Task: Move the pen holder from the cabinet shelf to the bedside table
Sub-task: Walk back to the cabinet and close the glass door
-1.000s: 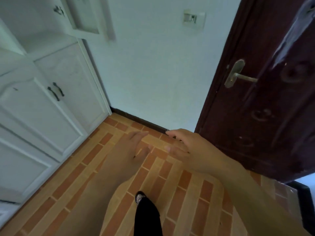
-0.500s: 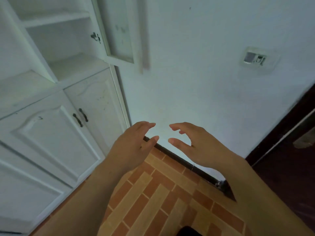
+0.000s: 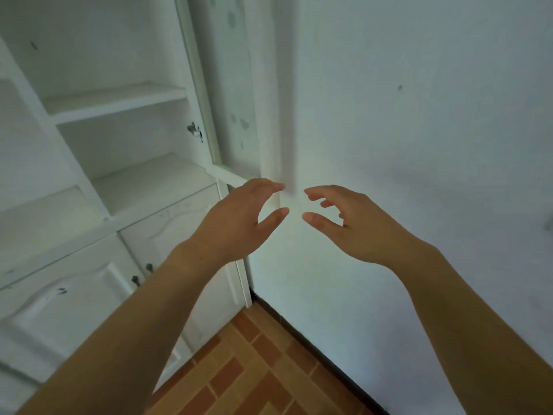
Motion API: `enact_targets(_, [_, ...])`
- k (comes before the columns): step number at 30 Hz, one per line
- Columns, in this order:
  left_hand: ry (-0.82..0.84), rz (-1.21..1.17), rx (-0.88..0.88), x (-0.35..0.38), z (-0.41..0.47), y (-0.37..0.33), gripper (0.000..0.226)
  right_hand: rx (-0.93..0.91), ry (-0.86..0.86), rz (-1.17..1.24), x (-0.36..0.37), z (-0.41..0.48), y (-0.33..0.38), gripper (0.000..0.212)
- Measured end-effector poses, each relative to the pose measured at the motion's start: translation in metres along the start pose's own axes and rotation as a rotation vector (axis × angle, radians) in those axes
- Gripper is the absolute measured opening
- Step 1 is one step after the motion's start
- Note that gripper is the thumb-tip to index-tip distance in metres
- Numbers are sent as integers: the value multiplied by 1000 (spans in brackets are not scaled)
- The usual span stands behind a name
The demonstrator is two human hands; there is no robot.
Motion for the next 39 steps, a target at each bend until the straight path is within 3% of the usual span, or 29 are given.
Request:
enact_targets(15, [-223,95,-48,-68,201,102,46,-157,-82,84,-64,237,-11,50])
enact_targets(28, [-527,139,68,-163,265,120,58,-332,-351,200,-137,313,47,57])
enact_targets(39, [-590,114,105,-206,311,115,67,-332,-266,293,-114,341,41,63])
Point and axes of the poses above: each hand's wrist, its own z-axis towards the middle knuckle, its own x-axis out of the palm, y = z × x, the point moved 7 cm from there along z, towards the middle knuckle, and after that the axes turned 8 degrees about x, right-handed, at the moved point
